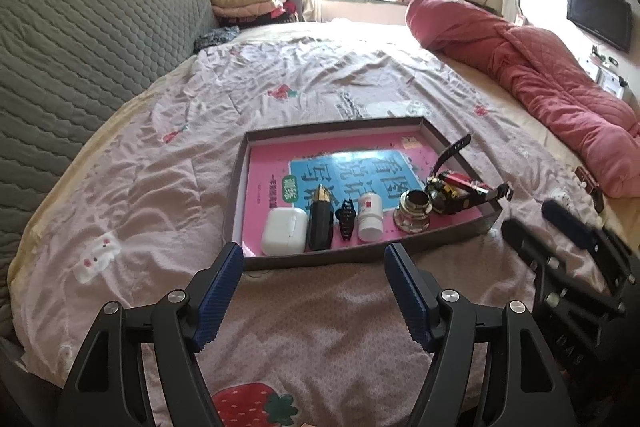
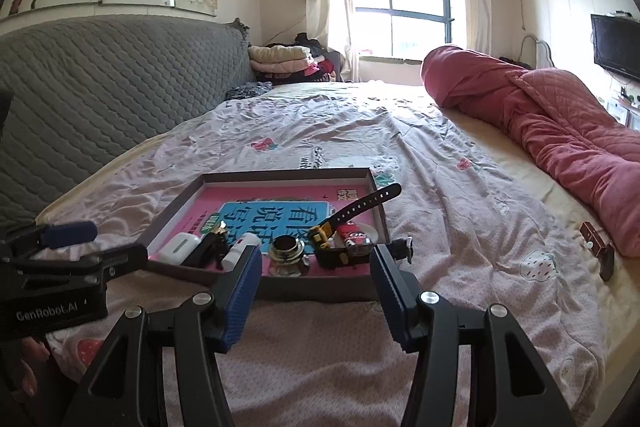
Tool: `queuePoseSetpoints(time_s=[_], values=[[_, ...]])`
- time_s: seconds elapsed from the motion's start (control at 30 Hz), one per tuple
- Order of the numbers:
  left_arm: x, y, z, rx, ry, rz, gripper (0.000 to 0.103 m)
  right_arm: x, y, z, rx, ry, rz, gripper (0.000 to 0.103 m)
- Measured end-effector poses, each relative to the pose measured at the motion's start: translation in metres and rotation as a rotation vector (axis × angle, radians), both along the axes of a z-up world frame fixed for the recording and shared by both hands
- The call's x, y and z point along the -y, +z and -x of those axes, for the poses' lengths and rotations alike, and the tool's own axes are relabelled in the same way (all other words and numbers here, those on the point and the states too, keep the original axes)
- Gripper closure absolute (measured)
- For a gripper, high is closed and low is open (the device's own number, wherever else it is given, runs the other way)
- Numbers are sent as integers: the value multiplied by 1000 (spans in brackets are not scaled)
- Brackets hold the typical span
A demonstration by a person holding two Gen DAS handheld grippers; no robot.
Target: Organize rigid objects
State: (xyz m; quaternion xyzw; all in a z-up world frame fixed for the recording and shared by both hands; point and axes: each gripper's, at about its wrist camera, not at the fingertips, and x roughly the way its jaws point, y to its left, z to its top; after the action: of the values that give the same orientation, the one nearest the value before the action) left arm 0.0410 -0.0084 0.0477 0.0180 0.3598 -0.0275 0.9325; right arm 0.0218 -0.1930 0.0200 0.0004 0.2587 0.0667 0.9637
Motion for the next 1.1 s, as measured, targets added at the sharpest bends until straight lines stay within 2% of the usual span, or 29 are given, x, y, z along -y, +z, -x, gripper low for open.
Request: queuePoseSetpoints(time_s=[0.1, 0.27, 0.53, 0.77, 1.1], values=[[-3, 5, 6, 15, 2, 3, 28, -3, 0, 7, -5, 9, 0, 47], [-9, 4, 11, -6, 16, 16, 28, -6, 4, 17, 8, 15, 6, 47], [-11, -10, 19, -53, 29, -6, 28, -10, 2, 26, -22, 11, -7, 47], [-9, -25, 26, -103, 37, 28, 28, -21, 1, 34, -28, 31, 17, 47], [-2, -42, 29, -132, 18, 43, 28, -24, -12, 32, -74, 35, 43, 47]])
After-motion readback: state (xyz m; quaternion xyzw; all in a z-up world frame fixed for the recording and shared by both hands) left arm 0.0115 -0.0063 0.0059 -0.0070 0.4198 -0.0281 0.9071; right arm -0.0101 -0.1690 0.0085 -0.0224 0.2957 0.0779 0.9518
